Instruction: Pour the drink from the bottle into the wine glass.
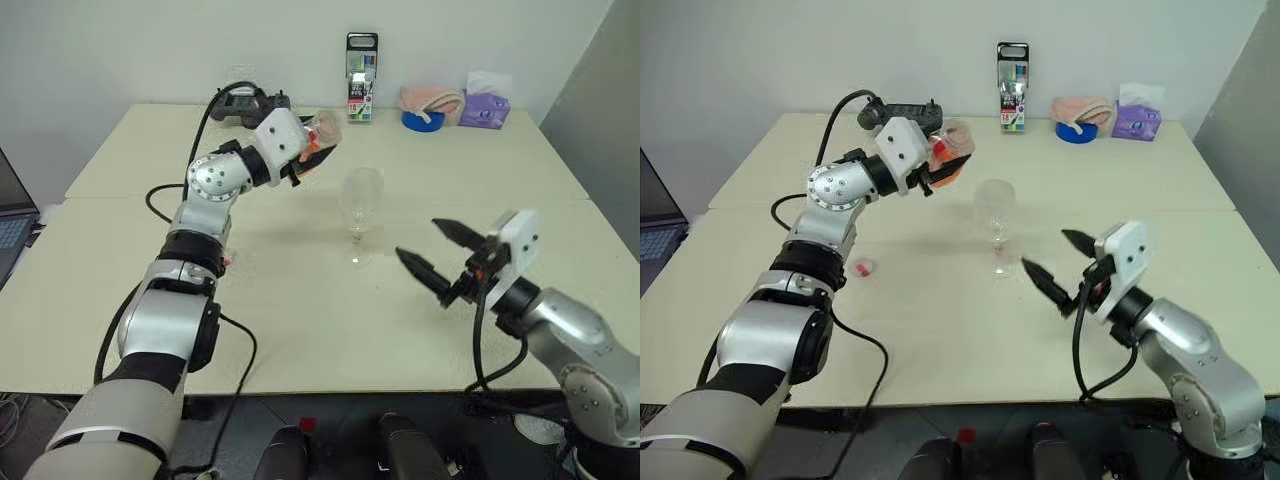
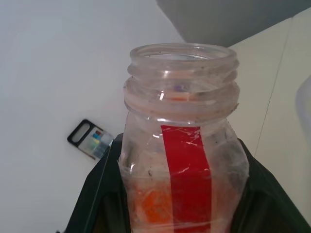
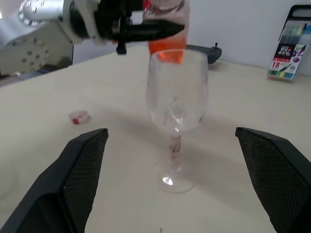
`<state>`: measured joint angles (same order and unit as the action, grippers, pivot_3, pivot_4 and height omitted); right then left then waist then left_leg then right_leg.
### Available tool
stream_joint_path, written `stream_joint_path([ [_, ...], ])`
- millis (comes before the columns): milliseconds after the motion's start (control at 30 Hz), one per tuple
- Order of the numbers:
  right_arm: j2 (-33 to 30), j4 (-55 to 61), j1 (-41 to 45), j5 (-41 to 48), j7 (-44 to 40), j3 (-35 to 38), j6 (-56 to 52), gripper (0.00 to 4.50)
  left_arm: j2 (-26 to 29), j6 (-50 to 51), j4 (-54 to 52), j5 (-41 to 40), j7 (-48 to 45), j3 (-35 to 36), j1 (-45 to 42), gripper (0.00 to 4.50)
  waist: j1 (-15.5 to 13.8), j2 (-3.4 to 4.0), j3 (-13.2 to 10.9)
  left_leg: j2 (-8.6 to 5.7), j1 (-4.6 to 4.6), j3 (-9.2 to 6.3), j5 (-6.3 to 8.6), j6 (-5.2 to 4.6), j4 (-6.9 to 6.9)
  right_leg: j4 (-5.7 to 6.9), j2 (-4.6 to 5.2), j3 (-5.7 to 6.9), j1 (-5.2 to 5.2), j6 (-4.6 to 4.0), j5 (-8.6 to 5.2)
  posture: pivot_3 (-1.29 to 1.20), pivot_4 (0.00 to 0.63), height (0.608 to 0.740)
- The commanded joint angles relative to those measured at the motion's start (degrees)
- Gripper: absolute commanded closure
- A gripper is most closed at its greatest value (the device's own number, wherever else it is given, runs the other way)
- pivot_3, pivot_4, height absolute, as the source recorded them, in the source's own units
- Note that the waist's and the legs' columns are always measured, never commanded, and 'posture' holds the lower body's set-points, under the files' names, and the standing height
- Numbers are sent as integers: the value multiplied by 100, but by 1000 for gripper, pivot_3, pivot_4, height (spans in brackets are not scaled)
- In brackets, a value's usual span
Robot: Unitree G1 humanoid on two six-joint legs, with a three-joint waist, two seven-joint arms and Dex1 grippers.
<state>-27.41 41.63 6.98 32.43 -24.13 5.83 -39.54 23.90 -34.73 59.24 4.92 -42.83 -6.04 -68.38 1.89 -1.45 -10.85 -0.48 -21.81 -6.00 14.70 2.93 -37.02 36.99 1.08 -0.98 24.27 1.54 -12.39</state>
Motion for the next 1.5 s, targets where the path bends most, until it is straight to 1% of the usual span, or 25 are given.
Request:
stream_joint_path([
  [33, -1, 180, -22, -137, 65, 1, 255, 0, 58, -486, 204, 99, 93, 17, -326, 2661, 5, 0, 0, 0, 3, 2, 0, 0, 0, 2, 0, -2, -1, 0, 0, 0, 150, 740],
  [233, 96, 312, -120, -218, 180, -29, 358, 0, 190, -1086, 529, 585, 486, -157, -514, 2662, -6, 0, 0, 2, -2, -7, 0, 0, 3, -1, -3, 5, 0, 0, 0, 0, 150, 740],
  [300, 56, 339, -146, -239, 202, 39, 372, 0, 164, -1191, 654, 609, 544, -142, -570, 2662, -10, -1, 0, 0, -4, -6, 0, 0, 2, -2, -2, 4, 0, 0, 0, 0, 150, 740],
  [467, -1, 360, -40, -192, 297, 227, 318, 0, 238, -1455, 864, 1116, 963, -399, -732, 2662, -17, -1, 0, -1, -1, -6, 0, 0, -1, 0, 0, 4, -4, 1, 0, 0, 150, 740],
  [600, -104, 414, 67, -133, 300, 262, 253, 0, 339, -1556, 942, 1747, 1572, -754, -844, 2673, -12, -1, 0, -1, 0, -6, 0, 0, 0, 0, -1, 4, -3, 1, 0, 0, 150, 740],
  [733, -353, 416, 167, -157, 175, 219, 201, 0, 383, -1704, 1006, 2168, 2087, -1040, -903, 2676, -15, -1, 0, -1, 0, -5, 0, 0, 0, 1, -1, 4, -3, 1, 0, 0, 150, 740],
  [900, -623, 276, 288, 1, -60, 432, 187, 0, 484, -1977, 969, 2792, 2868, -1437, -927, 2676, -21, -1, -1, -2, -1, -5, 0, 0, 0, -1, 0, 3, -3, 2, 1, 0, 150, 740],
  [1067, -782, 121, 353, 48, -182, 520, 212, 0, 595, -2022, 958, 3330, 3678, -1751, -1080, 2676, -19, -2, -1, -1, 0, -4, 0, 0, 0, 1, 1, 4, -3, 2, 1, 0, 150, 740],
  [1367, -750, -94, 435, -117, -176, 385, 303, 0, 744, -2228, 959, 3850, 4597, -2105, -1253, 2676, -18, -2, -1, -1, 0, -3, 0, 0, 0, 3, 1, 3, -3, 2, 1, 0, 150, 740],
  [1500, -728, -116, 473, -147, -172, 343, 317, 0, 791, -2232, 995, 3980, 4753, -2214, -1288, 2676, -18, -2, -1, -1, 0, -3, 0, 0, 0, 2, 1, 3, -3, 2, 1, 0, 150, 740],
])
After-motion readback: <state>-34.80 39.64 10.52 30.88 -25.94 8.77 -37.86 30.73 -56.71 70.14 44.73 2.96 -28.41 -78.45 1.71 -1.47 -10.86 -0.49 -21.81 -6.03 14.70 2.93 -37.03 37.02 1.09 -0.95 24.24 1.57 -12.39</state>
